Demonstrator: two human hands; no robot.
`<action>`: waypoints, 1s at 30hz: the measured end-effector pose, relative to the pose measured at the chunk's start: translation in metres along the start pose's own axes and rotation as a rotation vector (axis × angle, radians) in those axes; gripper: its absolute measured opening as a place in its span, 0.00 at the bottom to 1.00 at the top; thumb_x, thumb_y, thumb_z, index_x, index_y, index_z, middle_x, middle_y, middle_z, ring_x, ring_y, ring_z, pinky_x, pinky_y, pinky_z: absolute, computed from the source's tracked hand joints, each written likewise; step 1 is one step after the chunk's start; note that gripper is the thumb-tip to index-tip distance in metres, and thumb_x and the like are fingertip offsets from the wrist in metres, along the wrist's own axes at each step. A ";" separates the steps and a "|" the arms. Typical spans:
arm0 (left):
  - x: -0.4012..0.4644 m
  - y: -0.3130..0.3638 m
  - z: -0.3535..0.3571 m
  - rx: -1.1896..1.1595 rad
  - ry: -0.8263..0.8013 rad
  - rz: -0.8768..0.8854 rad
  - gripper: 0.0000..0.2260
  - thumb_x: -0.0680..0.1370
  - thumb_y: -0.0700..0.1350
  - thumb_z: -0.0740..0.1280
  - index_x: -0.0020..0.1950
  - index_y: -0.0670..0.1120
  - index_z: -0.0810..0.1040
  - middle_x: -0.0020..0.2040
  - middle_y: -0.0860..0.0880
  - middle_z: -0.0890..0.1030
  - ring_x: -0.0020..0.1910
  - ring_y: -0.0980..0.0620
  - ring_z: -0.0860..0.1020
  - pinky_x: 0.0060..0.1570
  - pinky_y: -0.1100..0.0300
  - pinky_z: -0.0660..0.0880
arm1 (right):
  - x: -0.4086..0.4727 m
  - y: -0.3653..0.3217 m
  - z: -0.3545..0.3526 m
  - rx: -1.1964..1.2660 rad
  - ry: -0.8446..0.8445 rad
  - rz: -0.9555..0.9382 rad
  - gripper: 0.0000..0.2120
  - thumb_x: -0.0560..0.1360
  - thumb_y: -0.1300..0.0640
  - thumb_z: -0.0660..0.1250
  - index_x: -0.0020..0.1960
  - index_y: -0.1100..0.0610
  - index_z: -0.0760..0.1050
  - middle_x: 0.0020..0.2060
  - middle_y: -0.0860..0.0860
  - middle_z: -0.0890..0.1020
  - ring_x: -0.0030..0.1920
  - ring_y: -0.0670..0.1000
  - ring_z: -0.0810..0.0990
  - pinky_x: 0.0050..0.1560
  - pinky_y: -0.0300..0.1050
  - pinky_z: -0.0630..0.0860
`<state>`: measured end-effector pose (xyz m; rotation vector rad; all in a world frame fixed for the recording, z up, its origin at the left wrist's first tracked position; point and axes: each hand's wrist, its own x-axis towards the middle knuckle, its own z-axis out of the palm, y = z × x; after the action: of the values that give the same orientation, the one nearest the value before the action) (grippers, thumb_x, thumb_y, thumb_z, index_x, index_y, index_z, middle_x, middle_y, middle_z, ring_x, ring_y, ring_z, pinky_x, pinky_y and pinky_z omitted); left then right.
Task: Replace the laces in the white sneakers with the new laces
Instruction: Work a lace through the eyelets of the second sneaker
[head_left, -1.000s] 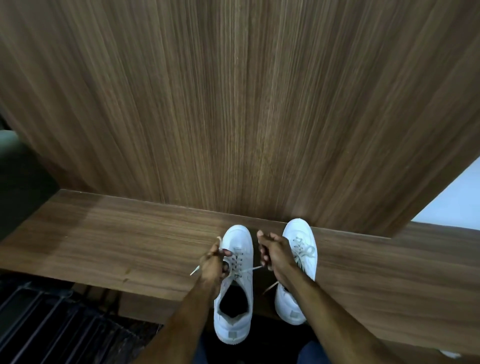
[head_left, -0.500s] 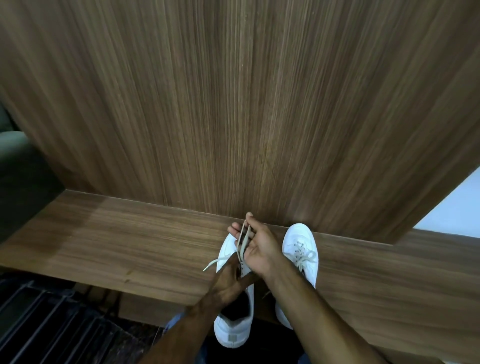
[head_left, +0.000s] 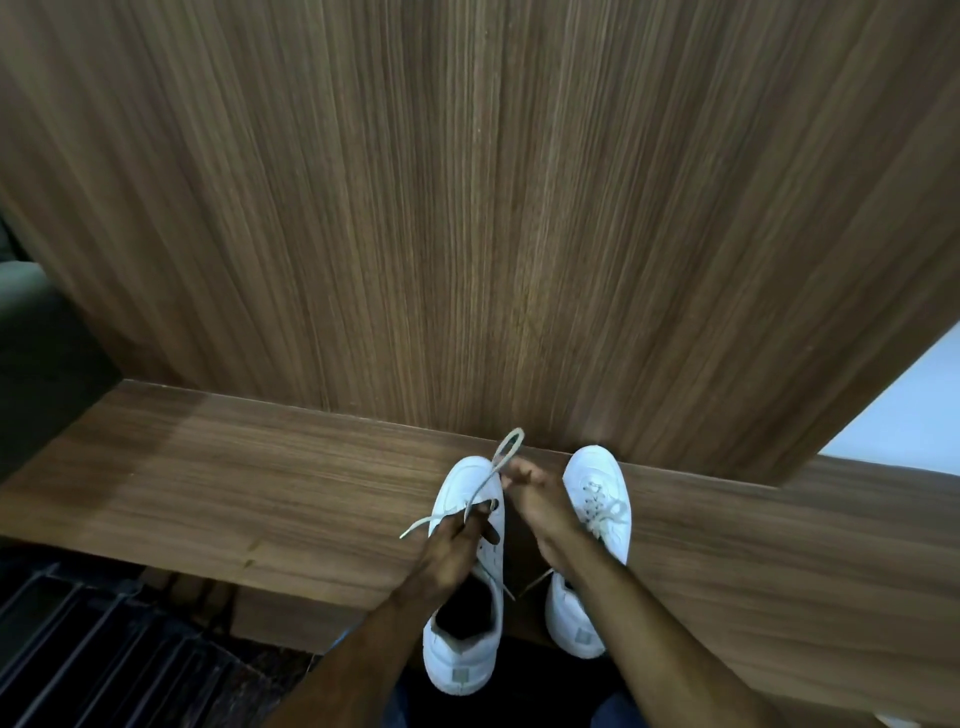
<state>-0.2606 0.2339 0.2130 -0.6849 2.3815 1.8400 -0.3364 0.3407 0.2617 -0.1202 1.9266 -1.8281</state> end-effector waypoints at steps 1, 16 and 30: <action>0.000 0.002 0.000 -0.011 -0.006 0.003 0.17 0.82 0.54 0.56 0.48 0.49 0.83 0.44 0.53 0.84 0.47 0.60 0.80 0.49 0.67 0.72 | -0.003 0.013 -0.001 -0.116 -0.035 0.013 0.15 0.77 0.70 0.59 0.52 0.53 0.79 0.48 0.48 0.83 0.48 0.45 0.81 0.46 0.32 0.76; 0.008 0.008 -0.010 0.029 0.019 -0.082 0.19 0.82 0.50 0.57 0.40 0.48 0.84 0.37 0.51 0.81 0.33 0.56 0.77 0.33 0.65 0.74 | -0.018 0.026 -0.034 -0.366 -0.034 0.067 0.10 0.73 0.68 0.67 0.38 0.55 0.81 0.28 0.47 0.79 0.27 0.46 0.76 0.38 0.47 0.79; 0.012 0.011 -0.007 -0.017 0.013 -0.101 0.20 0.81 0.44 0.56 0.34 0.48 0.83 0.31 0.47 0.82 0.30 0.52 0.78 0.27 0.64 0.72 | -0.046 0.046 0.002 -0.924 -0.229 -0.087 0.24 0.69 0.37 0.59 0.64 0.38 0.67 0.54 0.49 0.83 0.55 0.55 0.80 0.52 0.46 0.76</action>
<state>-0.2740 0.2262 0.2209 -0.8050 2.2963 1.8224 -0.2835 0.3616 0.2308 -0.6787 2.4423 -0.7795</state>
